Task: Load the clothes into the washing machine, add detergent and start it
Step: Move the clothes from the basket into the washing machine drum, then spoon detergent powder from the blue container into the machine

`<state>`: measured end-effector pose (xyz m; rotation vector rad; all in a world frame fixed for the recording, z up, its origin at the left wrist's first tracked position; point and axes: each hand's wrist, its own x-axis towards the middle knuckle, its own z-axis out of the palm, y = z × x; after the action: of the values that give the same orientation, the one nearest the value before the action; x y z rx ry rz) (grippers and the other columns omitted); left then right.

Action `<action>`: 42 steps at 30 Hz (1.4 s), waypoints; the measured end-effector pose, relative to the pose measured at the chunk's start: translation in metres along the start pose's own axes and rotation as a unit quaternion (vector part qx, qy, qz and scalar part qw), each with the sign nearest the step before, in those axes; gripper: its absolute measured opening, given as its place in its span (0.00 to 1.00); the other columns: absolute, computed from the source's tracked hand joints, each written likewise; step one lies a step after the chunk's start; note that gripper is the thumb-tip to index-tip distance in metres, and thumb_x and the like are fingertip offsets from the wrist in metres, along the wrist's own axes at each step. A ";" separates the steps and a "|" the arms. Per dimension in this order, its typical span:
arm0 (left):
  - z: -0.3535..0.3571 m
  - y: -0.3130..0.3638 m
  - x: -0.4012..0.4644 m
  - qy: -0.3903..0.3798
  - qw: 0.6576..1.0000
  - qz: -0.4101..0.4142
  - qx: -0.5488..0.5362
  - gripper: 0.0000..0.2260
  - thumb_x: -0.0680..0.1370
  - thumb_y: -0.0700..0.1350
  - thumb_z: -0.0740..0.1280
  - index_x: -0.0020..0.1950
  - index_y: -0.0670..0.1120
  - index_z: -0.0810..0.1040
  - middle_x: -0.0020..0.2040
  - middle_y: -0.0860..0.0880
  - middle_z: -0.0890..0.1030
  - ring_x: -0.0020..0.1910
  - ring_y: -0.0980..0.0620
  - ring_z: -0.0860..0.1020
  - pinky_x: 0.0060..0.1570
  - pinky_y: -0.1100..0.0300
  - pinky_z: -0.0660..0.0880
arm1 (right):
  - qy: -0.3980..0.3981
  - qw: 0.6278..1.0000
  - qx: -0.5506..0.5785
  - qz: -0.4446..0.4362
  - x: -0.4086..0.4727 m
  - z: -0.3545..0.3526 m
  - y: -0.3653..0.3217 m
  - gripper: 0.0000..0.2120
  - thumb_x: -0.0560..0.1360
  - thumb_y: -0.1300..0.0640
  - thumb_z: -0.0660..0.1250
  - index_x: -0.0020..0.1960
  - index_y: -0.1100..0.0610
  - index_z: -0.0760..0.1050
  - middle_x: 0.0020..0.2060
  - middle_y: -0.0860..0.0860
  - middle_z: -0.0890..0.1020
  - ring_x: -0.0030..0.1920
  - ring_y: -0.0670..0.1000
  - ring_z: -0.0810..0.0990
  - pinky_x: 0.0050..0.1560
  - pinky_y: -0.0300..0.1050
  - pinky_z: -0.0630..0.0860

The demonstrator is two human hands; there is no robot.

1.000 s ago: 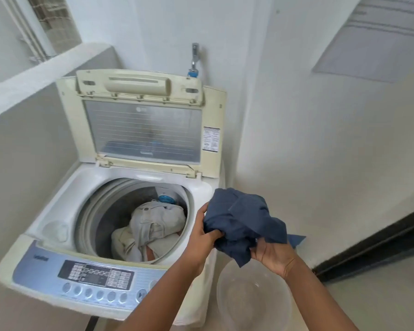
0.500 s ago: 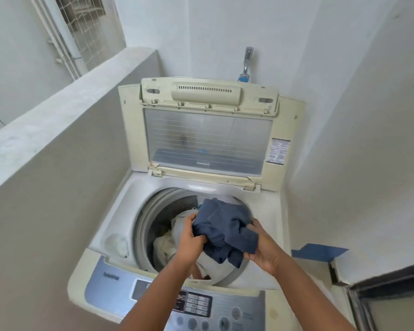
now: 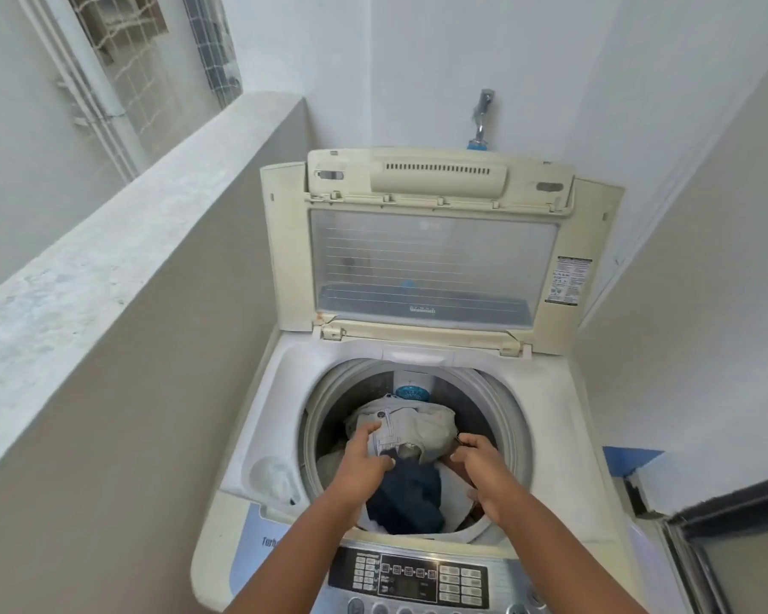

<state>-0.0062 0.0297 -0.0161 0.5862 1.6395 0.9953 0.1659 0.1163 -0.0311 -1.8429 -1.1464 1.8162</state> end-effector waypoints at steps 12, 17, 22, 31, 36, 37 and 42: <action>-0.048 -0.015 -0.024 0.066 0.992 0.000 -0.103 0.15 0.78 0.38 0.65 0.62 0.52 0.74 0.62 0.47 0.75 0.61 0.48 0.75 0.57 0.53 0.73 | -0.037 0.999 -0.017 0.001 -0.019 0.043 -0.011 0.10 0.79 0.59 0.63 0.60 0.53 0.74 0.57 0.55 0.77 0.57 0.54 0.75 0.56 0.53 0.74; -0.054 -0.015 -0.026 0.081 0.986 0.008 -0.145 0.14 0.79 0.37 0.64 0.61 0.51 0.74 0.56 0.49 0.78 0.54 0.52 0.77 0.50 0.58 0.75 | -0.031 0.999 -0.024 -0.002 -0.012 0.048 -0.024 0.10 0.79 0.63 0.63 0.59 0.58 0.75 0.47 0.55 0.77 0.52 0.59 0.77 0.56 0.53 0.75; -0.051 -0.006 -0.011 0.067 0.988 0.001 -0.135 0.16 0.79 0.39 0.64 0.66 0.50 0.73 0.62 0.47 0.75 0.61 0.49 0.75 0.65 0.48 0.72 | -0.035 0.999 0.005 -0.008 0.002 0.055 -0.043 0.14 0.79 0.63 0.63 0.63 0.61 0.75 0.52 0.60 0.79 0.55 0.58 0.78 0.52 0.50 0.75; -0.014 0.040 0.050 0.021 0.978 -0.049 -0.204 0.13 0.79 0.41 0.65 0.63 0.48 0.73 0.54 0.48 0.78 0.51 0.54 0.76 0.49 0.60 0.74 | -0.068 0.991 0.118 0.005 0.040 0.065 -0.075 0.13 0.81 0.56 0.63 0.64 0.60 0.73 0.63 0.60 0.77 0.59 0.56 0.75 0.62 0.50 0.72; 0.004 0.051 0.099 0.039 0.972 -0.070 -0.220 0.13 0.79 0.46 0.66 0.63 0.46 0.73 0.55 0.46 0.77 0.54 0.51 0.75 0.57 0.54 0.74 | -0.044 0.975 0.215 0.024 0.073 0.065 -0.090 0.15 0.81 0.53 0.62 0.66 0.57 0.71 0.66 0.61 0.74 0.60 0.56 0.74 0.69 0.52 0.70; 0.008 0.052 0.109 0.044 0.972 -0.076 -0.217 0.13 0.79 0.48 0.65 0.62 0.46 0.73 0.54 0.46 0.77 0.52 0.51 0.75 0.55 0.53 0.74 | -0.038 0.972 0.232 0.028 0.080 0.064 -0.091 0.18 0.81 0.51 0.62 0.68 0.57 0.69 0.67 0.60 0.74 0.61 0.56 0.74 0.70 0.53 0.69; 0.024 0.057 0.143 0.045 0.954 -0.081 -0.283 0.17 0.81 0.52 0.62 0.66 0.44 0.70 0.54 0.45 0.77 0.55 0.48 0.78 0.53 0.54 0.78 | -0.023 0.939 0.344 0.025 0.104 0.062 -0.099 0.26 0.80 0.45 0.62 0.73 0.57 0.65 0.64 0.59 0.72 0.66 0.56 0.72 0.68 0.55 0.70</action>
<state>-0.0324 0.1809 -0.0463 0.0176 1.3608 1.3103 0.0629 0.2334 -0.0422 -1.4192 -0.3780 1.9538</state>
